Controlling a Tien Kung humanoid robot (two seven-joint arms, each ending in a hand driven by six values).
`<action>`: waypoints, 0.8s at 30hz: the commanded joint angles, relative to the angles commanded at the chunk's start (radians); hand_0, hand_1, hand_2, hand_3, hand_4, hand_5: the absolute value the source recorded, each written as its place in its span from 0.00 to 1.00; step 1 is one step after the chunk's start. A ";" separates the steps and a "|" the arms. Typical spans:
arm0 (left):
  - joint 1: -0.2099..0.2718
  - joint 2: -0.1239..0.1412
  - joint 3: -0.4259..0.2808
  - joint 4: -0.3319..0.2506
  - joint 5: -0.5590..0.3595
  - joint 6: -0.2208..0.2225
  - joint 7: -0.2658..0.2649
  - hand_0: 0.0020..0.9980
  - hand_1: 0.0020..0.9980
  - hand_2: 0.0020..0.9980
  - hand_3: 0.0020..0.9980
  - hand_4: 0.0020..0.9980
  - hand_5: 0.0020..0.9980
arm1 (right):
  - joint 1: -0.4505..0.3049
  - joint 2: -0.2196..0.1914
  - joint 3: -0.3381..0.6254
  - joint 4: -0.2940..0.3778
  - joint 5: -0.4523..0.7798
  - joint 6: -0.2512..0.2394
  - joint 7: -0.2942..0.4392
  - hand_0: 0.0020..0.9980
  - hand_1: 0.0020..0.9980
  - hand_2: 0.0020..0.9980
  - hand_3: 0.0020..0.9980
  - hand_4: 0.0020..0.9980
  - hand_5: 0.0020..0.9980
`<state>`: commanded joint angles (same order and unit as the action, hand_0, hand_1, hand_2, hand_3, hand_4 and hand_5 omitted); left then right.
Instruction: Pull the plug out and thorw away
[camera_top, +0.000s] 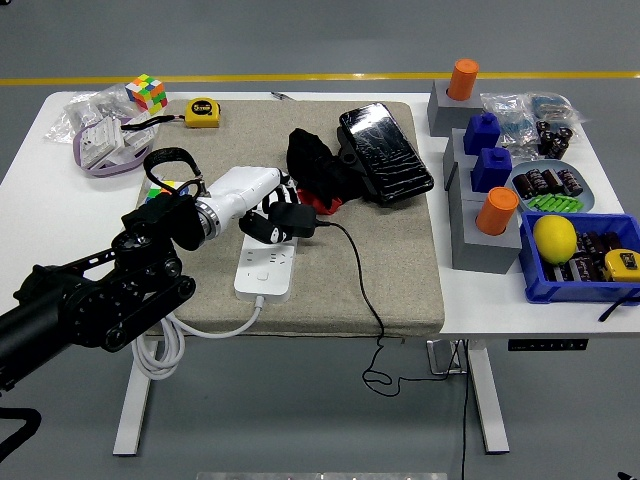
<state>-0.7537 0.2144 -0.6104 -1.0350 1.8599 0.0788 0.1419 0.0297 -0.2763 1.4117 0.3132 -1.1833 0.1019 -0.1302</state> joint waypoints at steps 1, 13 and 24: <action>0.001 0.000 -0.002 -0.009 0.012 0.005 -0.002 0.32 0.36 0.41 0.53 0.73 0.00 | 0.000 0.000 0.001 0.000 0.000 0.000 0.000 0.62 0.66 0.68 0.63 0.99 0.52; 0.007 -0.043 0.065 -0.091 -0.078 0.048 -0.033 0.33 0.37 0.42 0.54 0.75 0.00 | 0.000 0.001 -0.007 0.000 0.003 0.001 0.000 0.62 0.66 0.68 0.63 0.99 0.52; -0.017 -0.099 0.157 0.047 -0.134 0.017 -0.040 0.57 0.59 0.56 0.58 0.82 0.00 | 0.000 0.001 -0.010 -0.002 0.004 0.002 0.000 0.62 0.66 0.68 0.63 0.99 0.52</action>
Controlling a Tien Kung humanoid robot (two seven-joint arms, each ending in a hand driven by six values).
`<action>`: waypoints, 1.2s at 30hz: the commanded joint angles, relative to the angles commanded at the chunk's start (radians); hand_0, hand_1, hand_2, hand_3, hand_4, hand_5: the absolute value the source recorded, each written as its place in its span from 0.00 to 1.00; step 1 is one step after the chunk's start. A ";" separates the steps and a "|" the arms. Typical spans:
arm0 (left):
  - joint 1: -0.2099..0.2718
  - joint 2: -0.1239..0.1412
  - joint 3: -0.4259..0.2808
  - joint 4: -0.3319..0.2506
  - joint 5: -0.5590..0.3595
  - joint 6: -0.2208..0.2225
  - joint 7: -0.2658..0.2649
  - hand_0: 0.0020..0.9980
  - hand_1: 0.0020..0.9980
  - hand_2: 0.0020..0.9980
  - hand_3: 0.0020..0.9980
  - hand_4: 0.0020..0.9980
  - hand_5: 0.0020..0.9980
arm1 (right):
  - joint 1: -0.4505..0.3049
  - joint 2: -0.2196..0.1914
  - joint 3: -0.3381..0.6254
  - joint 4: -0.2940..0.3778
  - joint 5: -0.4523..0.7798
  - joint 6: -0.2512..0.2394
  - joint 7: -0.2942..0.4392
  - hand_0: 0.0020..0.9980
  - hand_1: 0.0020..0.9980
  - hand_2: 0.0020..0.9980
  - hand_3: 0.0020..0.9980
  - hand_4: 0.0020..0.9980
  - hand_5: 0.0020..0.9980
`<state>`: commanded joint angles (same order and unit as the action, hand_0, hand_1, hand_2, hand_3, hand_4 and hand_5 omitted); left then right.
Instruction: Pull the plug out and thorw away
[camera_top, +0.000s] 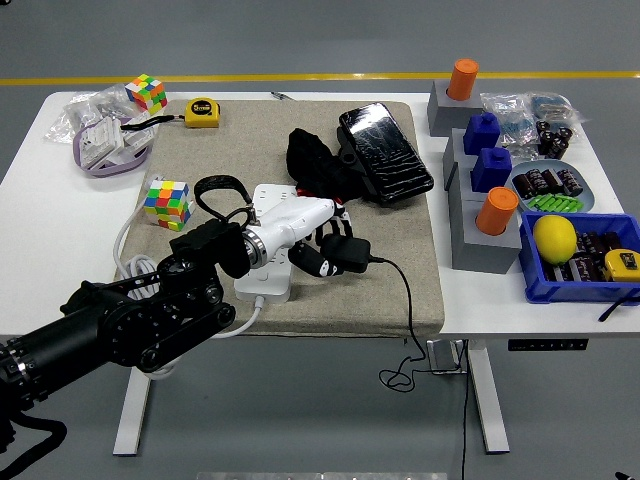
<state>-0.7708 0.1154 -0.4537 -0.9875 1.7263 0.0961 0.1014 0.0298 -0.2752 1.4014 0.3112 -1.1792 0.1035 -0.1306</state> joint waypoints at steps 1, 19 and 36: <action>0.001 0.001 0.004 0.003 -0.009 0.002 -0.006 0.57 0.59 0.56 0.58 0.82 0.00 | 0.000 0.000 0.000 0.000 0.000 0.000 0.000 0.62 0.66 0.68 0.63 0.99 0.52; 0.029 0.026 -0.016 -0.035 0.001 0.028 -0.058 0.80 0.91 0.91 0.96 1.00 0.27 | -0.001 0.000 -0.004 0.003 0.002 -0.001 0.002 0.62 0.66 0.68 0.63 0.99 0.52; 0.243 0.170 -0.299 -0.365 0.083 -0.095 0.054 0.43 0.59 0.61 0.87 1.00 0.15 | -0.008 0.003 0.008 0.002 -0.005 0.002 0.002 0.62 0.66 0.68 0.63 0.99 0.52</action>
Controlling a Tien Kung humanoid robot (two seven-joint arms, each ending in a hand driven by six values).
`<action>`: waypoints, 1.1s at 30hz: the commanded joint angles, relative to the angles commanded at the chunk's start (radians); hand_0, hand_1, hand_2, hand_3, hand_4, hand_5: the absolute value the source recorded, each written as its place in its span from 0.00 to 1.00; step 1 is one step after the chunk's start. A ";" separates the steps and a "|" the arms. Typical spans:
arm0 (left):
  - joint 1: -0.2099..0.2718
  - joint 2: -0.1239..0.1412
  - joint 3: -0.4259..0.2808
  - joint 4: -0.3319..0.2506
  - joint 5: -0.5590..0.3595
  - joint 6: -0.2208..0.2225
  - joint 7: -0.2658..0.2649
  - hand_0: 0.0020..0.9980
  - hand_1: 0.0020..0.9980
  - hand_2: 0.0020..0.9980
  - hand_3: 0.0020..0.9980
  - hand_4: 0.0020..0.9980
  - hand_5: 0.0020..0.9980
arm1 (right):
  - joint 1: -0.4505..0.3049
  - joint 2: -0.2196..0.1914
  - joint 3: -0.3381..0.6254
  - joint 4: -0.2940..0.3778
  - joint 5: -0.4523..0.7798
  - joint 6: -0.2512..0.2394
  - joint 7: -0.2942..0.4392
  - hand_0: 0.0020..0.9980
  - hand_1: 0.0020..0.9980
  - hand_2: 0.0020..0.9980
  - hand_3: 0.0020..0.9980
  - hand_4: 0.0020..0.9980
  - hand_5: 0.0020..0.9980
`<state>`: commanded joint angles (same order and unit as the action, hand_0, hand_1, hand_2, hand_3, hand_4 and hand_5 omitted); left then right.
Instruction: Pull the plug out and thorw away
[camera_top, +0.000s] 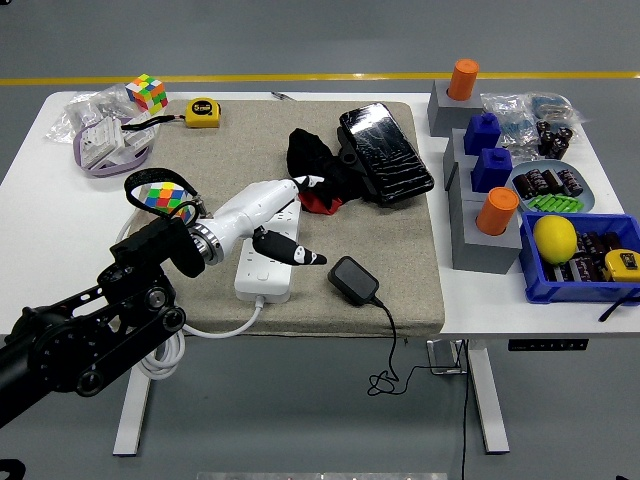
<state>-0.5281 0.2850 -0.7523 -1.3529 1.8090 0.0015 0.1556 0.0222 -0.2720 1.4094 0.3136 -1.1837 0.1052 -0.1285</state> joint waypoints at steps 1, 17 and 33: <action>0.015 0.009 -0.004 -0.010 0.008 -0.007 0.007 0.20 0.26 0.32 0.76 0.68 0.00 | 0.000 0.000 0.000 0.000 0.000 0.000 0.000 0.62 0.66 0.68 0.63 0.99 0.52; 0.230 0.061 -0.114 -0.134 0.113 -0.059 0.078 0.11 0.13 0.19 0.67 0.61 0.00 | -0.006 0.001 0.006 0.001 -0.003 0.000 -0.002 0.62 0.66 0.68 0.63 0.99 0.52; 0.247 0.054 -0.114 -0.099 0.126 -0.086 0.106 0.10 0.10 0.17 0.66 0.55 0.00 | -0.005 -0.002 -0.005 0.002 0.000 -0.002 -0.003 0.62 0.66 0.68 0.63 0.99 0.52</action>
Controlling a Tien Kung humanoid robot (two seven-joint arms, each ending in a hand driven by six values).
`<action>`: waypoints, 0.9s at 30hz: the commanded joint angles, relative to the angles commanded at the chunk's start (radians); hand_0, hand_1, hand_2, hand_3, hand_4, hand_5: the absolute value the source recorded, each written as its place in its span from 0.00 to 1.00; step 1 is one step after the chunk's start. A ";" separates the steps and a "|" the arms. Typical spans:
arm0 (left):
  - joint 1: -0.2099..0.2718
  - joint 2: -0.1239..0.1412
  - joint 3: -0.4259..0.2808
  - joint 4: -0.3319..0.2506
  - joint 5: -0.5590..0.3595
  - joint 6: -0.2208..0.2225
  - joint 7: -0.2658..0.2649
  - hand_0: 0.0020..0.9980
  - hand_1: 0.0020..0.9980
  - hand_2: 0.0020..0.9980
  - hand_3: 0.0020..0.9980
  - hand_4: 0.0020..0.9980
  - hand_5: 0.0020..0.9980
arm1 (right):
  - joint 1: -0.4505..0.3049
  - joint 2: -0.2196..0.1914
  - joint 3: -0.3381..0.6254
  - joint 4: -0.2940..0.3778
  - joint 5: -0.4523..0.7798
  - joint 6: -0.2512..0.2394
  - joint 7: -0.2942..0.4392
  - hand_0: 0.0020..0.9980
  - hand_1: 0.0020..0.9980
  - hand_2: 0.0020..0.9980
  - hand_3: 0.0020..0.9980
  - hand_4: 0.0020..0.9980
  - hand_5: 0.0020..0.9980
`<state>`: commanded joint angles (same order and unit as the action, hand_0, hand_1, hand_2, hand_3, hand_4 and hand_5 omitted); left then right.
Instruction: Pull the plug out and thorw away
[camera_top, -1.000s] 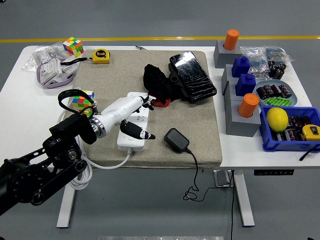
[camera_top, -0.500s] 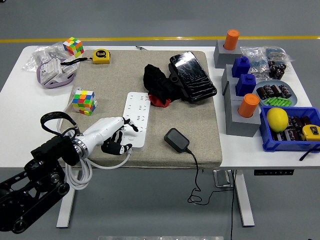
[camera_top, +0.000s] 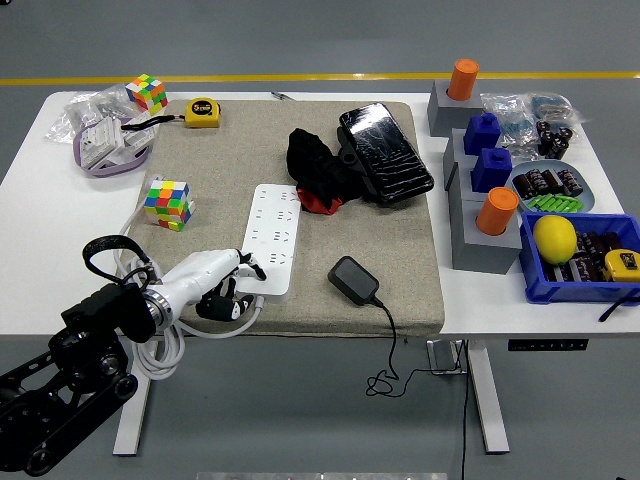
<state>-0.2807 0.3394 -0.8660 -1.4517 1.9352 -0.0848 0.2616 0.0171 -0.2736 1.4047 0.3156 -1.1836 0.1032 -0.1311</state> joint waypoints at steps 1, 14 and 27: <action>-0.001 0.000 0.000 0.002 0.001 0.000 0.000 0.10 0.10 0.17 0.66 0.55 0.00 | 0.000 0.000 -0.001 0.000 0.001 0.000 0.000 0.62 0.66 0.68 0.63 0.99 0.52; -0.008 -0.004 0.003 0.021 0.005 -0.005 0.009 0.10 0.10 0.16 0.66 0.55 0.00 | -0.002 0.004 0.002 0.001 0.001 0.000 0.001 0.62 0.66 0.68 0.63 0.99 0.52; -0.012 0.001 -0.015 -0.008 -0.003 -0.007 0.006 0.10 0.09 0.16 0.66 0.54 0.00 | -0.002 0.004 0.009 0.000 -0.002 0.000 0.000 0.62 0.66 0.68 0.63 0.99 0.52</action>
<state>-0.2931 0.3399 -0.8808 -1.4601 1.9327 -0.0914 0.2678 0.0153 -0.2695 1.4132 0.3153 -1.1854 0.1034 -0.1310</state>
